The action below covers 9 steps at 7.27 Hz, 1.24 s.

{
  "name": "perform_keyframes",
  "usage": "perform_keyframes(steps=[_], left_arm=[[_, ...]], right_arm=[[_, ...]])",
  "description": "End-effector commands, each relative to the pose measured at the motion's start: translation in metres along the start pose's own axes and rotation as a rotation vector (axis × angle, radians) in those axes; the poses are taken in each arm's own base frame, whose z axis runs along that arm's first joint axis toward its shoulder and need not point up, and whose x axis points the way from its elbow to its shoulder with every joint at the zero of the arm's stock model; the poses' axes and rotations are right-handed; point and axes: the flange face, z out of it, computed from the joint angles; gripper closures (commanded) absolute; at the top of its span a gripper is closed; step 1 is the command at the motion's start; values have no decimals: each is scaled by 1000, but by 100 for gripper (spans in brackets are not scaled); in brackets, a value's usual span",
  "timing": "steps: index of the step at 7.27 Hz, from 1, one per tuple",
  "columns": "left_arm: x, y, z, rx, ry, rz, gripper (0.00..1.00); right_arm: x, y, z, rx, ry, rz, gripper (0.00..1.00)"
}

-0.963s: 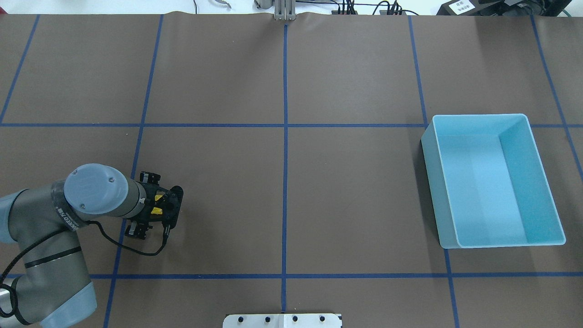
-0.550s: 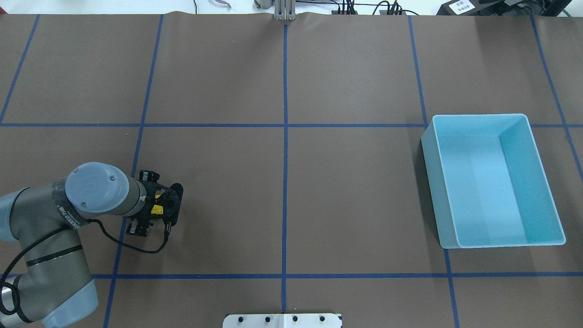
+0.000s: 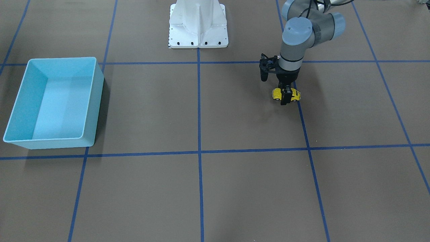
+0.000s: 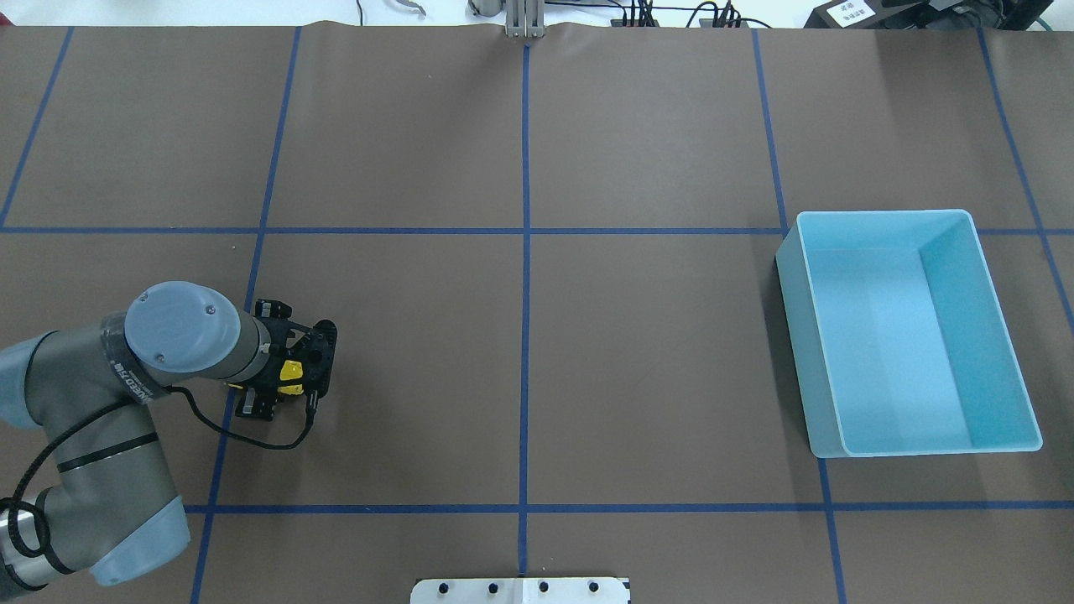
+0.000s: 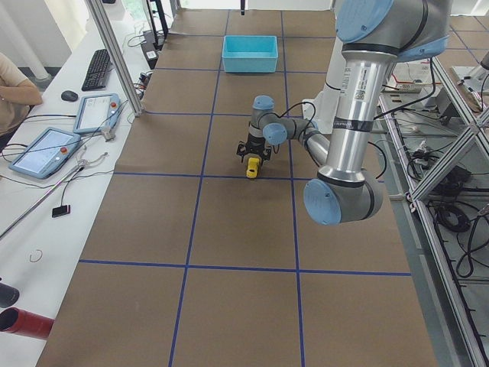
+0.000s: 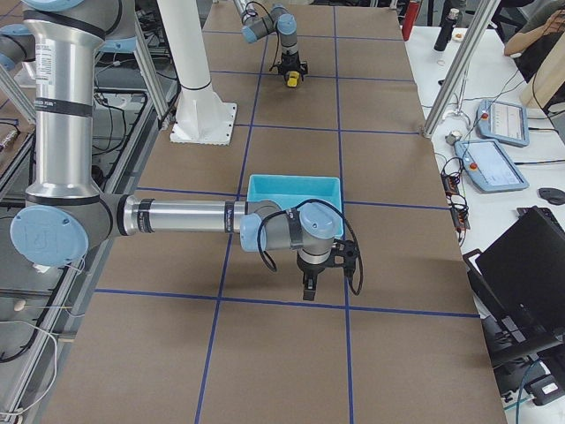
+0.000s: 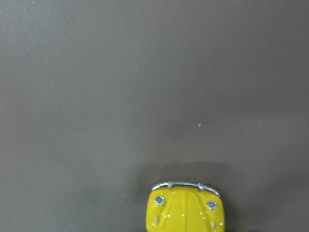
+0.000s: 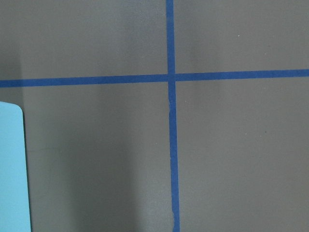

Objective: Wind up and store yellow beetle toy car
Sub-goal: 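Press the car down and drag it back toward the robot with the left gripper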

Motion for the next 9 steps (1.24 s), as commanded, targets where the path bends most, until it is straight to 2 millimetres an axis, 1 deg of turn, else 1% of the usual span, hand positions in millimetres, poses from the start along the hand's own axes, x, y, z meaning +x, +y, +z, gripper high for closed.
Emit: perform_keyframes(steps=[1, 2, 3, 4, 7, 8, 9], left_arm=[[-2, -6, -2, 12, 5, 1, 10], [1, -7, -3, 28, 37, 0, 18], [3, -6, -1, 28, 47, 2, 20], [3, -3, 0, 24, 49, 0, 20], [5, -1, 2, 20, 52, 2, 20], [4, -1, 2, 19, 51, 0, 29], [4, -1, 1, 19, 50, 0, 49]], right_arm=[[0, 0, 0, -1, 0, 2, 0], [0, 0, 0, 0, 2, 2, 0], [0, 0, 0, 0, 2, 2, 0], [0, 0, 0, -1, 0, 2, 0], [0, 0, 0, 0, 2, 3, 0], [0, 0, 0, 0, 2, 3, 0], [0, 0, 0, 0, 2, 3, 0]])
